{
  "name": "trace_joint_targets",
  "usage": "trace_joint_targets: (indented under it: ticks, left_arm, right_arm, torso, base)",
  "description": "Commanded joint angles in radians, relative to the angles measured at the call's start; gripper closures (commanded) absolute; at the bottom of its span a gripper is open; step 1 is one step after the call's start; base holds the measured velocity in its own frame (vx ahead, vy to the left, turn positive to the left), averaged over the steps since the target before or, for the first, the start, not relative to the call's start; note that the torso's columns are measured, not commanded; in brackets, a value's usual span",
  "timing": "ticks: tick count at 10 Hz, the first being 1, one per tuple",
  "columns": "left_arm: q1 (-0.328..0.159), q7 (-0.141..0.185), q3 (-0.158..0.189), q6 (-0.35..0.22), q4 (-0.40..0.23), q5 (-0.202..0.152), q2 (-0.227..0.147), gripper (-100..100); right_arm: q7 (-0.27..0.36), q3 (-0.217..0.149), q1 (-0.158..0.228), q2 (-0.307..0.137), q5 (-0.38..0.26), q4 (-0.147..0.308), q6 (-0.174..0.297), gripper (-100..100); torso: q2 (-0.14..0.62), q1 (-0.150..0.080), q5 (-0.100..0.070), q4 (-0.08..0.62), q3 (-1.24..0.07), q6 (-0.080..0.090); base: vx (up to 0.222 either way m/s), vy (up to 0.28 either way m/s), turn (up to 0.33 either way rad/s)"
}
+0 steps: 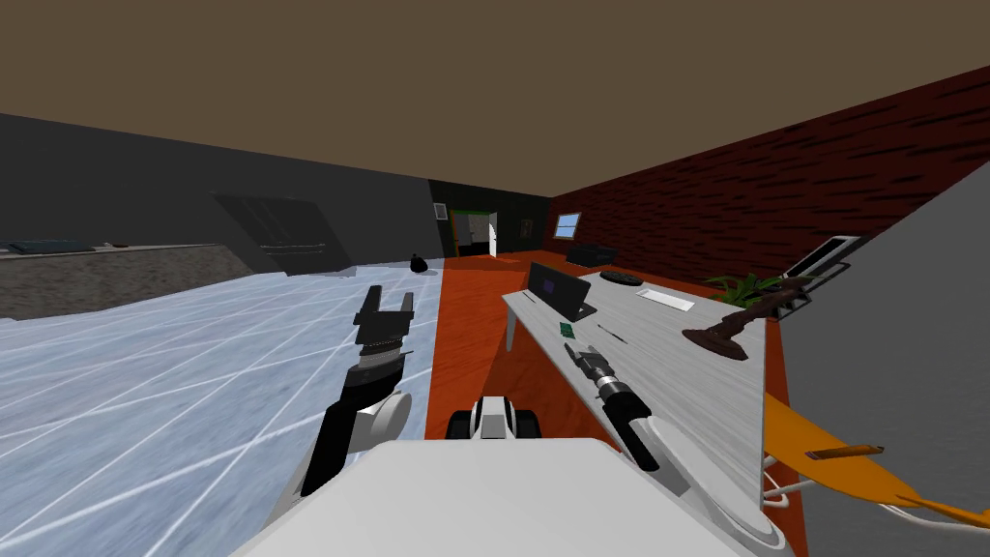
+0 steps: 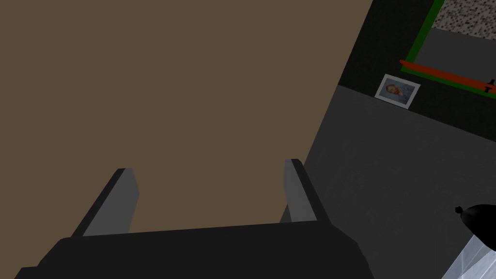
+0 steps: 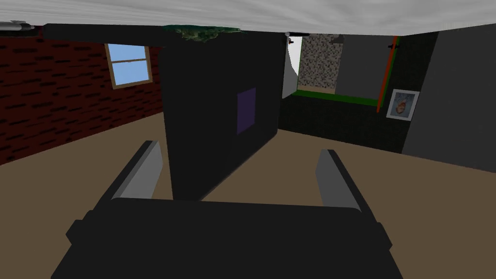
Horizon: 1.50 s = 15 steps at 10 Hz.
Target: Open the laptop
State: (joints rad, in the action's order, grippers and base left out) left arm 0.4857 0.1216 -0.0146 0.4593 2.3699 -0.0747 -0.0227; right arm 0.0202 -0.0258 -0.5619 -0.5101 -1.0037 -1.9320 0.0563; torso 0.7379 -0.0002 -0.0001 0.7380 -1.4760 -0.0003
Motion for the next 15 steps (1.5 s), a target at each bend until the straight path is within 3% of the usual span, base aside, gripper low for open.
trace_joint_targets:
  ticks: [1,2,4,5,8,9,10,13,14,15]
  left_arm:
    - [0.0,0.0,0.0,0.0,0.0,0.0,0.0,0]
    - [0.0,0.0,0.0,0.0,0.0,0.0,0.0,0]
    - [0.0,0.0,0.0,0.0,0.0,0.0,0.0,0]
    - [0.0,0.0,0.0,0.0,0.0,0.0,0.0,0]
    - [0.0,0.0,0.0,0.0,0.0,0.0,0.0,0]
    - [0.0,0.0,0.0,0.0,0.0,0.0,0.0,0]
    - [0.0,0.0,0.0,0.0,0.0,0.0,0.0,0]
    - [0.0,0.0,0.0,0.0,0.0,0.0,0.0,0]
    - [0.0,0.0,0.0,0.0,0.0,0.0,0.0,0]
    - [0.0,0.0,0.0,0.0,0.0,0.0,0.0,0]
  right_arm:
    - [0.001,-0.007,0.001,-0.015,-0.078,0.023,0.019,-100]
    - [0.003,-0.012,-0.005,-0.05,-0.109,0.057,0.065,-100]
    - [0.003,-0.012,-0.005,-0.05,-0.168,0.057,0.065,-100]
    - [0.006,-0.017,-0.011,-0.086,-0.199,0.091,0.11,-100]
    - [0.006,-0.017,-0.011,-0.086,-0.258,0.091,0.11,-100]
    - [0.008,-0.022,-0.019,-0.123,-0.297,0.125,0.155,-100]
    - [0.008,-0.022,-0.019,-0.123,-0.347,0.125,0.155,-100]
    - [0.015,-0.032,-0.034,-0.196,-0.469,0.193,0.223,-100]
    - [0.015,-0.032,-0.034,-0.196,-0.523,0.193,0.245,-100]
    - [0.018,-0.037,-0.043,-0.233,-0.552,0.227,0.274,-100]
  torso:
    - [0.0,0.0,0.0,0.0,0.0,0.0]
    - [0.001,0.0,0.0,0.0,0.0,0.001]
    - [0.0,0.0,0.0,0.0,0.0,0.001]
    - [0.0,0.0,0.0,0.0,0.0,0.001]
    - [0.0,0.0,0.0,0.0,0.0,0.001]
    - [0.001,0.001,0.0,0.0,0.0,0.0]
    - [0.0,0.0,0.0,0.0,0.0,0.0]
    - [0.0,0.0,0.0,0.0,0.0,0.001]
    - [0.0,0.0,0.0,0.0,0.0,0.0]
    - [0.0,0.0,0.0,0.0,0.0,0.0]
  base:
    - [0.009,-0.004,0.003]
    - [0.019,-0.002,0.147]
    - [0.017,-0.006,0.035]
    - [0.014,-0.005,0.125]
    - [0.011,-0.007,0.027]
    - [0.015,-0.006,0.154]
    - [0.018,-0.01,0.089]
    - [0.024,-0.018,0.122]
    - [0.015,-0.017,0.079]
    - [0.011,-0.017,0.163]
